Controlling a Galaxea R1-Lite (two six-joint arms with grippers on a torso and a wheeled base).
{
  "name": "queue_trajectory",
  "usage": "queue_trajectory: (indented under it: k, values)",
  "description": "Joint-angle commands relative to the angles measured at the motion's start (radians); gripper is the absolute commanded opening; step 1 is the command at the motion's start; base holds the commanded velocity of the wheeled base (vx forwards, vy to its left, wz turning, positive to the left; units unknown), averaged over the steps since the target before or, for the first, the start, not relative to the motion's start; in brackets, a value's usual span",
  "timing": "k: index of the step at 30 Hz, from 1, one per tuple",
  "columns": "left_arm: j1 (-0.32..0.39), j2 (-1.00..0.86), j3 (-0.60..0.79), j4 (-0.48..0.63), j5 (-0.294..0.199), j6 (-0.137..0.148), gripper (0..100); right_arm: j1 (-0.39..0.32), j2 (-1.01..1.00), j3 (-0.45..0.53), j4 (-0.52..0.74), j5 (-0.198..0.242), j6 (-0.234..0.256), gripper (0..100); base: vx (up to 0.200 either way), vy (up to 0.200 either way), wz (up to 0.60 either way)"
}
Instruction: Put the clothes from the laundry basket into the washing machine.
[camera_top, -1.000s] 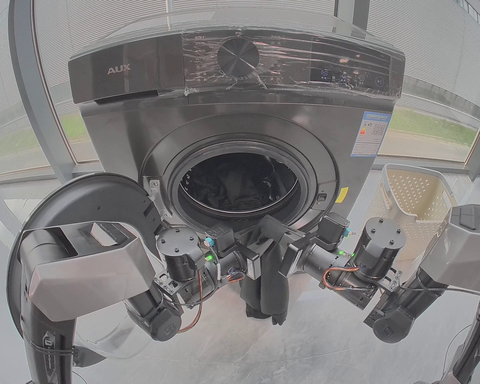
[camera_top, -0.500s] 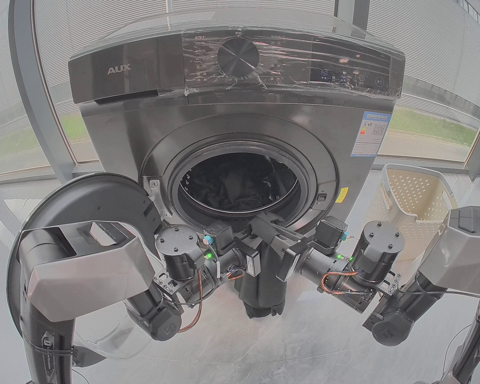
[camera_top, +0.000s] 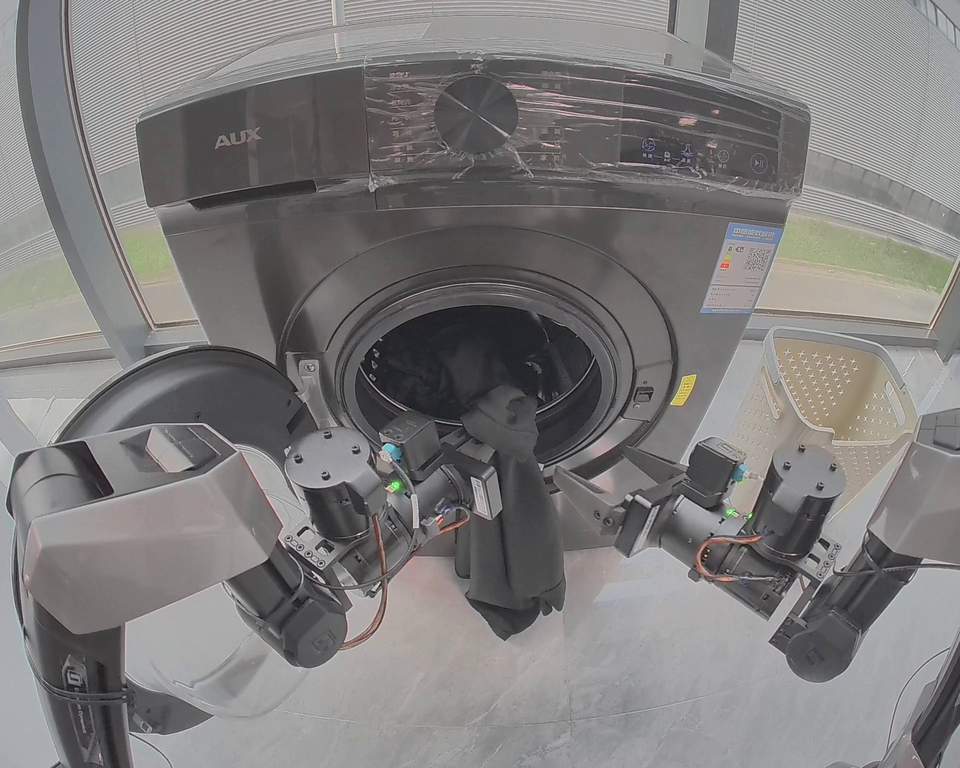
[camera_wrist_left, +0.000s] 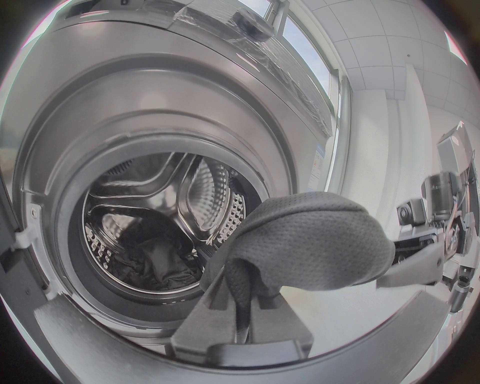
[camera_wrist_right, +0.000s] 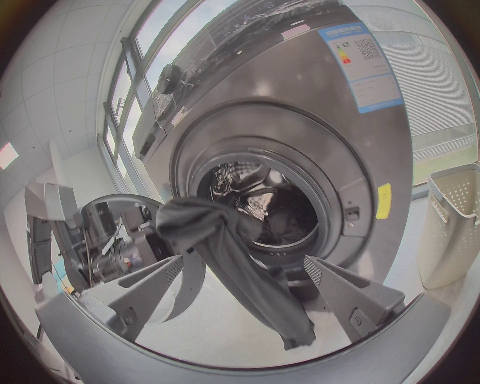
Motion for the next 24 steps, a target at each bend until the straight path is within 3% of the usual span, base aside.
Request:
queue_trajectory:
  k: [1,7,11,24]
  values:
    - [0.016,-0.041,-0.004,-0.001,0.01,0.0,0,-0.047,-0.01,0.093,0.001,0.016,-0.001,100,0.0,0.0,0.0]
    - [0.005,-0.112,0.016,0.004,0.009,-0.006,0,-0.089,0.102,0.113,-0.001,0.056,-0.005,100,0.0,0.0,0.0]
    - [-0.02,-0.17,0.061,0.002,0.004,-0.01,0,-0.121,0.207,0.029,0.001,0.061,-0.031,100,0.0,0.0,0.0]
    - [-0.035,-0.237,0.147,-0.007,0.0,-0.013,0,-0.158,0.366,-0.196,0.165,0.047,-0.03,100,0.0,0.0,0.0]
